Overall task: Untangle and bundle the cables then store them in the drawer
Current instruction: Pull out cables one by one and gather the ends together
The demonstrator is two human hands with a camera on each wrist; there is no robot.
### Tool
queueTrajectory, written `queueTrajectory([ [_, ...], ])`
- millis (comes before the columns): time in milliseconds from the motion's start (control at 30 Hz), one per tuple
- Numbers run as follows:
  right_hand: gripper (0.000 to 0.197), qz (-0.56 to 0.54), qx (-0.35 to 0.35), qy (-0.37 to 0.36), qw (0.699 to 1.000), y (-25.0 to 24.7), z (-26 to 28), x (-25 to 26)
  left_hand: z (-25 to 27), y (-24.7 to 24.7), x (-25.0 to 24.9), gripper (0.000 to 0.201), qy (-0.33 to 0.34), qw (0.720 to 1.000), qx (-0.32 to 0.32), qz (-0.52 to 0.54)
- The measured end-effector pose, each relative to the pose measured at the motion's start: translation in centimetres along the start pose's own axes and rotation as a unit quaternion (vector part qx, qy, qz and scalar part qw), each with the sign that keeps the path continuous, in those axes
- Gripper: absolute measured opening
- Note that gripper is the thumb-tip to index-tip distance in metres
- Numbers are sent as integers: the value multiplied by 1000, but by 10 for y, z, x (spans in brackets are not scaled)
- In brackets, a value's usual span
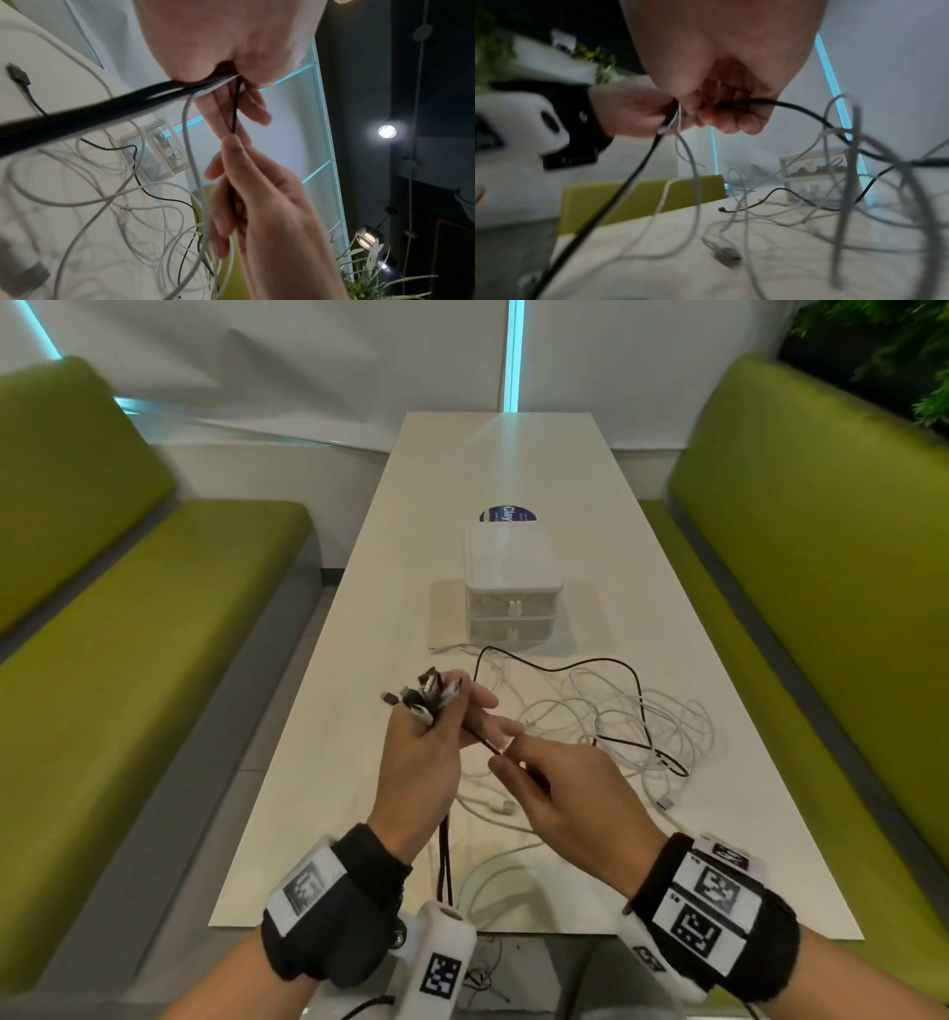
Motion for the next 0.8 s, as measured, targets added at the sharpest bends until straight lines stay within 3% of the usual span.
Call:
queueTrajectory([
  [133, 47, 83, 49, -15, 995, 10, 3, -15, -3, -2, -8, 36, 9, 999, 31, 11],
  [233, 55, 99, 74, 4, 992, 9, 5, -47, -4, -10, -19, 20, 27, 991, 85, -96],
  [300, 60, 111, 89, 23, 990, 3, 9, -70, -9, -34, -29, 27, 39, 982, 57, -177],
  [400, 53, 136, 105, 44, 984, -2, 11, -83, -17, -55, -29, 42, 16, 948, 44, -316],
  [533, 48, 140, 112, 22, 984, 7, -2, -61, -6, 0, -16, 36, -2, 881, 162, -445],
  [633, 46, 146, 83, -20, 986, 4, -7, -38, -1, 28, 2, 44, 27, 863, 184, -470],
  [700, 28, 150, 105, 6, 983, 4, -10, -35, -1, 34, 19, 45, -20, 853, 187, -486],
  [800, 42, 142, 136, 11, 980, 11, -10, -40, -3, 35, 31, 40, -54, 831, 182, -523],
])
Point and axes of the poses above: each hand's wrist, its own z-axis away from the middle knuckle, its own y-axis out of the palm, x = y × z, the point moved 7 cm from there along -z, towards the middle knuckle, and after that the axes turned 12 degrees about x, right-handed, at the moved point
